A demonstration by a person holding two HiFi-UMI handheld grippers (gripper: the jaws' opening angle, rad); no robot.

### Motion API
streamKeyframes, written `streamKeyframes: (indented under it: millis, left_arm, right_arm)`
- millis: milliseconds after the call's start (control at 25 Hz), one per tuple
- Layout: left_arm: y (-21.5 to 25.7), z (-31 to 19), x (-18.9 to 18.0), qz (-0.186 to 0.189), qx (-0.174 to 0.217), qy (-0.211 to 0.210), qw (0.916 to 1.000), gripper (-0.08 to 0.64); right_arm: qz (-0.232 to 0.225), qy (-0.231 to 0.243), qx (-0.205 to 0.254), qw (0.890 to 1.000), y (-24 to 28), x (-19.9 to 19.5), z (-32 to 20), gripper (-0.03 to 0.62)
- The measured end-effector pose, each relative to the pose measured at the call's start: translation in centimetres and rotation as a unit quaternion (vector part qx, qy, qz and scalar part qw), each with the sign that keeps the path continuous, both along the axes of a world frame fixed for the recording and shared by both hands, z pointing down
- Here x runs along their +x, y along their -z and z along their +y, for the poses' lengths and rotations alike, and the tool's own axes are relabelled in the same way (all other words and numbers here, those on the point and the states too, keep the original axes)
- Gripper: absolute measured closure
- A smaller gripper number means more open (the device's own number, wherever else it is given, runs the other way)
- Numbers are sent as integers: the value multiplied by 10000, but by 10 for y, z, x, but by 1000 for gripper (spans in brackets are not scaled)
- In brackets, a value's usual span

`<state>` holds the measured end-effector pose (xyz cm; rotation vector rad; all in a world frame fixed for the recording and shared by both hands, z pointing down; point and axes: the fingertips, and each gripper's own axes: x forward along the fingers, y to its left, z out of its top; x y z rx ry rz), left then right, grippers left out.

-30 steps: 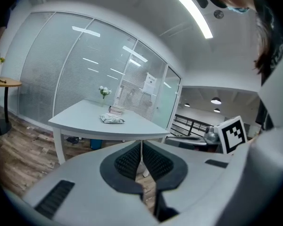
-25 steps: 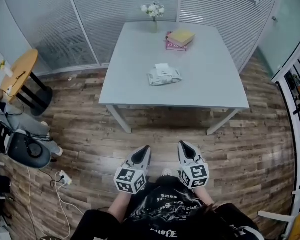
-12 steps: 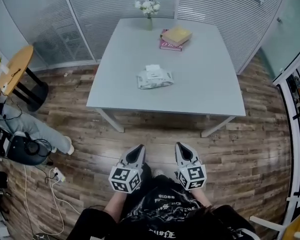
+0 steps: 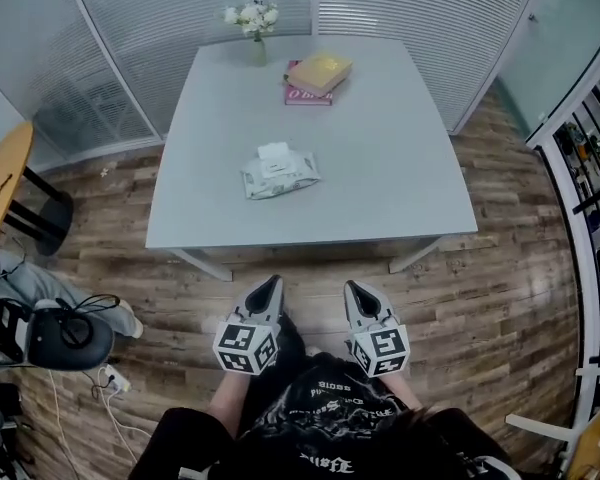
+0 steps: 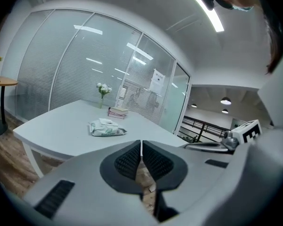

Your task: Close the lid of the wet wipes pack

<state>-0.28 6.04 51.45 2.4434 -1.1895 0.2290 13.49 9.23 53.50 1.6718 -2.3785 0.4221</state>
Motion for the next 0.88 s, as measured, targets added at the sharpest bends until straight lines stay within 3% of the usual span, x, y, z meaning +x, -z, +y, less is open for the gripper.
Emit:
streamKeyframes:
  millis: [440,880]
  left_arm:
    - [9,-113,4,-174,109,-581,9981,546]
    - [-7,-210,-24,-307,108,-1216,9920,546]
  right_arm:
    - [-119,-369,-79,9992,5,-4,-104,594]
    - [-286,-915,-72,9954,-3,-37,-196,594]
